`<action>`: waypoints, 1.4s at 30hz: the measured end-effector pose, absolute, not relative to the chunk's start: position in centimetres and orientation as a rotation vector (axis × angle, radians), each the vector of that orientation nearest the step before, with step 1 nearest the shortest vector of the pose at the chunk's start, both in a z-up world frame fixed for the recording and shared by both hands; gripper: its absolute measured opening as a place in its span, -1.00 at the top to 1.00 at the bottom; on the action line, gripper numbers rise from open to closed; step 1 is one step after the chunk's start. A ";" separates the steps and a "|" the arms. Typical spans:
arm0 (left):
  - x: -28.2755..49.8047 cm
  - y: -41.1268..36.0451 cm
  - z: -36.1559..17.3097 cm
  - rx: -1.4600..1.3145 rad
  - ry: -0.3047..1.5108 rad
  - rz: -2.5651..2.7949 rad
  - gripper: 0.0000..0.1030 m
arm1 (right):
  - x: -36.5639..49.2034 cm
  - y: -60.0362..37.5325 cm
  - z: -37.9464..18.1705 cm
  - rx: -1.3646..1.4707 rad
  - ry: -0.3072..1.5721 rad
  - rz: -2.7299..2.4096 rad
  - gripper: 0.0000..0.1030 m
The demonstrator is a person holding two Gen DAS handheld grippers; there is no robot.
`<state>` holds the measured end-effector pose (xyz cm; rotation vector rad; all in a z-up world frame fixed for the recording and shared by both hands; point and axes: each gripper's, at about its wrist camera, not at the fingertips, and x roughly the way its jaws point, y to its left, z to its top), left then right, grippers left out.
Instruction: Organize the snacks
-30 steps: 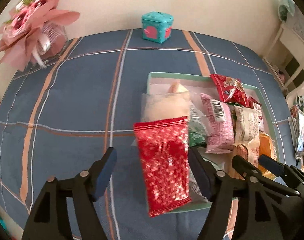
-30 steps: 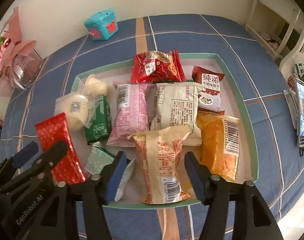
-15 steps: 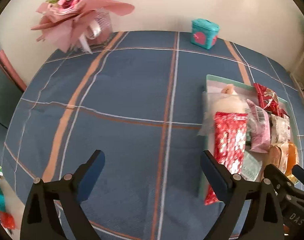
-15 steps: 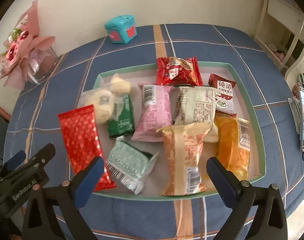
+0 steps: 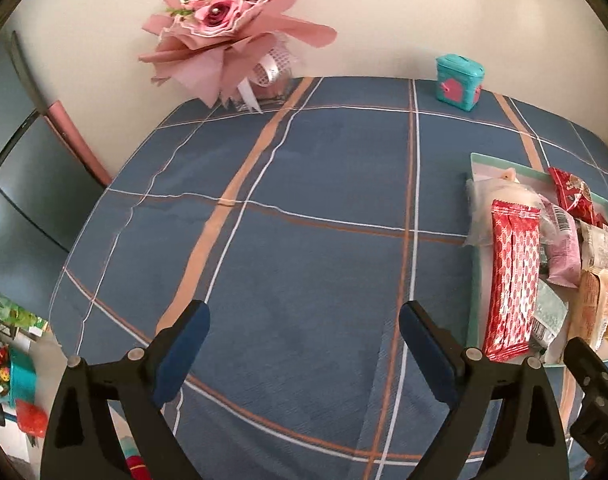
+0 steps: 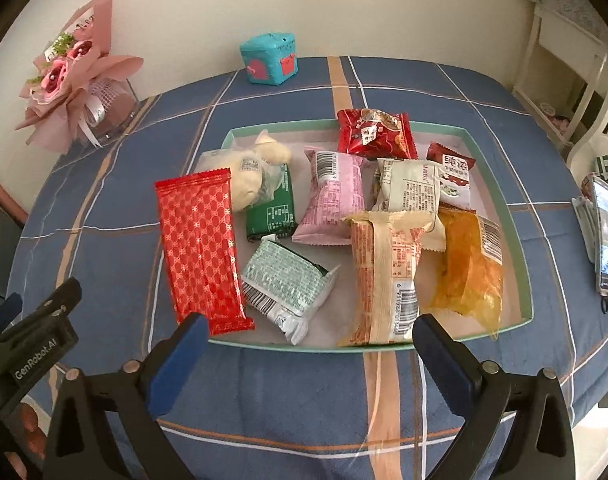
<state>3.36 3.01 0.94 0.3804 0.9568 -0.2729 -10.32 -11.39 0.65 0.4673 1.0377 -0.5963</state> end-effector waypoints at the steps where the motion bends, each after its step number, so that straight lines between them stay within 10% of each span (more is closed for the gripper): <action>1: 3.3 3.1 1.0 0.384 0.955 -0.269 -0.86 | -10.5 -11.3 0.7 0.466 1.034 -0.597 -1.00; 42: 3.4 3.0 0.1 0.423 0.999 -0.256 -0.86 | -10.2 -11.4 0.2 0.439 1.025 -0.595 -1.00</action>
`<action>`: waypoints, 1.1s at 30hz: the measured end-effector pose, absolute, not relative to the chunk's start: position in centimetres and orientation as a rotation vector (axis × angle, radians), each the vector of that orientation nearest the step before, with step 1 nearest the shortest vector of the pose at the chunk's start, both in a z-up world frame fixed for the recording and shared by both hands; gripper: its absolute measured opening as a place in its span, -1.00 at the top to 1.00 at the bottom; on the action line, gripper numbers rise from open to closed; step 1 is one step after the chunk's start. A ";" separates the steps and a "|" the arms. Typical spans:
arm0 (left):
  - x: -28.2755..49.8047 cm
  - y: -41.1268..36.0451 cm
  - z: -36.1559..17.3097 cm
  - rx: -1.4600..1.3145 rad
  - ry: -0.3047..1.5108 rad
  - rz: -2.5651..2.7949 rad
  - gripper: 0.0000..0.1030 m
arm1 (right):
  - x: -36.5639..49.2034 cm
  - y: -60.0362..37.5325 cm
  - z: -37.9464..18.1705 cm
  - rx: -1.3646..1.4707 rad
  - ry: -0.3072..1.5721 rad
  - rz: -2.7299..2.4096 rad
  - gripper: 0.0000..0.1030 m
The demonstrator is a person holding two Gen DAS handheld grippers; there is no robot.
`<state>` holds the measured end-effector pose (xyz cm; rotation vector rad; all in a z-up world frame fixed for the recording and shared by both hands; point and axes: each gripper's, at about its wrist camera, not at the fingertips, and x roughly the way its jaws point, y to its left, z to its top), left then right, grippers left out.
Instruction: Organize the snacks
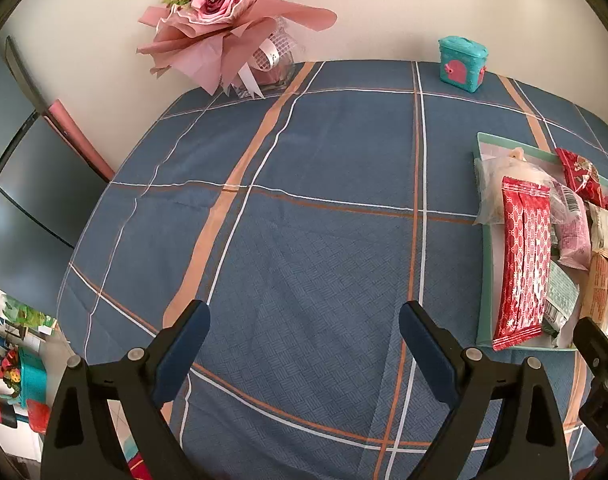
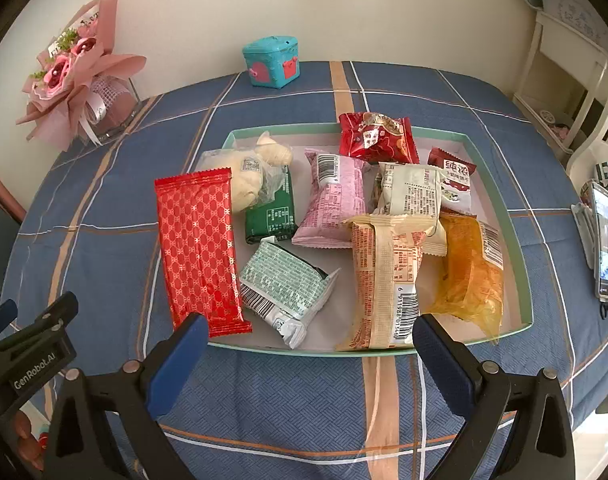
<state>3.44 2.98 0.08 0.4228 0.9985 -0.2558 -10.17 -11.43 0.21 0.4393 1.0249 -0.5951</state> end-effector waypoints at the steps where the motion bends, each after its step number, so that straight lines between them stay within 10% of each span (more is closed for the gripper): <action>1: 3.4 3.0 0.0 0.421 1.000 -0.254 -0.86 | -10.2 -11.4 0.2 0.439 1.025 -0.595 -1.00; 33: 3.9 3.6 0.0 0.392 1.006 -0.241 -0.86 | -10.4 -11.8 -0.5 0.441 1.035 -0.610 -1.00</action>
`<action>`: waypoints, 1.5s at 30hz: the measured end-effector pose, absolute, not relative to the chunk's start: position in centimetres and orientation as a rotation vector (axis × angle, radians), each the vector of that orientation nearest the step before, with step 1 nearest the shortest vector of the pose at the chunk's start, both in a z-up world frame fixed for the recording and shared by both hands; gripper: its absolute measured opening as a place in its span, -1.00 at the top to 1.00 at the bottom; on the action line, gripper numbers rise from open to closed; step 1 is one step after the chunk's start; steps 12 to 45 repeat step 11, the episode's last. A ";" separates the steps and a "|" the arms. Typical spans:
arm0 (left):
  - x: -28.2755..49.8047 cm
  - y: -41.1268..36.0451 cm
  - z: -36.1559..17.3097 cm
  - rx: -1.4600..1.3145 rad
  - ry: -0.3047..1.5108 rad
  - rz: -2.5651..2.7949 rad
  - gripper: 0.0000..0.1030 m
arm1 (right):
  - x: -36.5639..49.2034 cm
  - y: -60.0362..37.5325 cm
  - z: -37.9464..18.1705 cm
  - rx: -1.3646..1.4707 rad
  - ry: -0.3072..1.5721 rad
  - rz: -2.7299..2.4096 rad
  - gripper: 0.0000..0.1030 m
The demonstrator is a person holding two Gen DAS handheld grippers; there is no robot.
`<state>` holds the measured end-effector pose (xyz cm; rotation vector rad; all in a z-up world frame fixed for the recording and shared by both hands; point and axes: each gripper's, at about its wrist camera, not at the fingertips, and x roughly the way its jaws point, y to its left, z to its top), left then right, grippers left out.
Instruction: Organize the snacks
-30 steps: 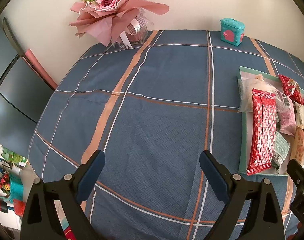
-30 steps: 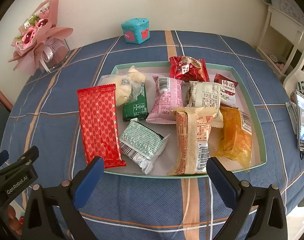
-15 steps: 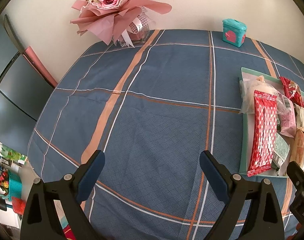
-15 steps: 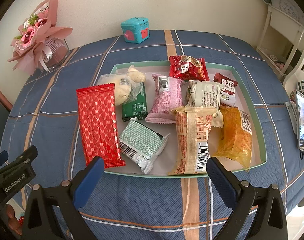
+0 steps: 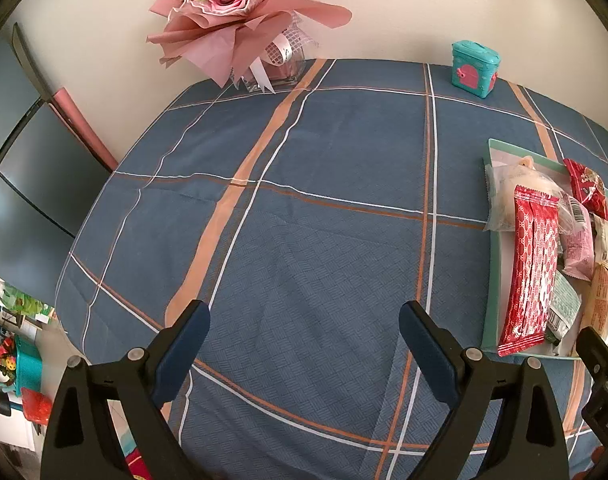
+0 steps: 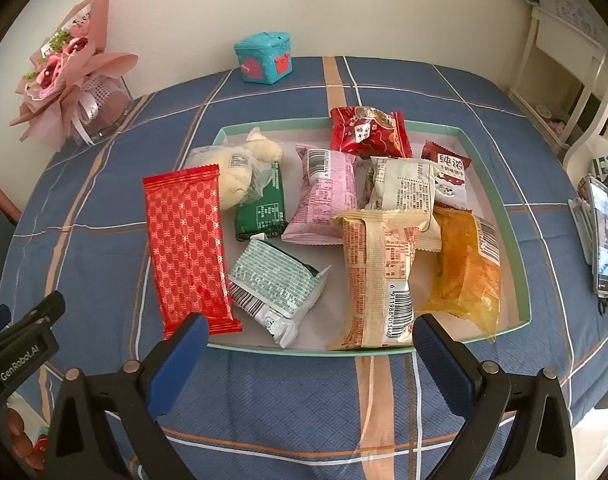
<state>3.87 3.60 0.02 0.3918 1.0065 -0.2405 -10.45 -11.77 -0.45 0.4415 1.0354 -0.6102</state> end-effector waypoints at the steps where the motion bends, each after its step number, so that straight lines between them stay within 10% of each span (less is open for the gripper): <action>1: 3.8 3.6 0.1 0.389 0.999 -0.245 -0.86 | -10.5 -11.8 -0.5 0.441 1.036 -0.610 -1.00; 45: 3.8 3.8 0.6 0.371 0.971 -0.263 -0.86 | -10.4 -11.8 -0.5 0.440 1.036 -0.609 -1.00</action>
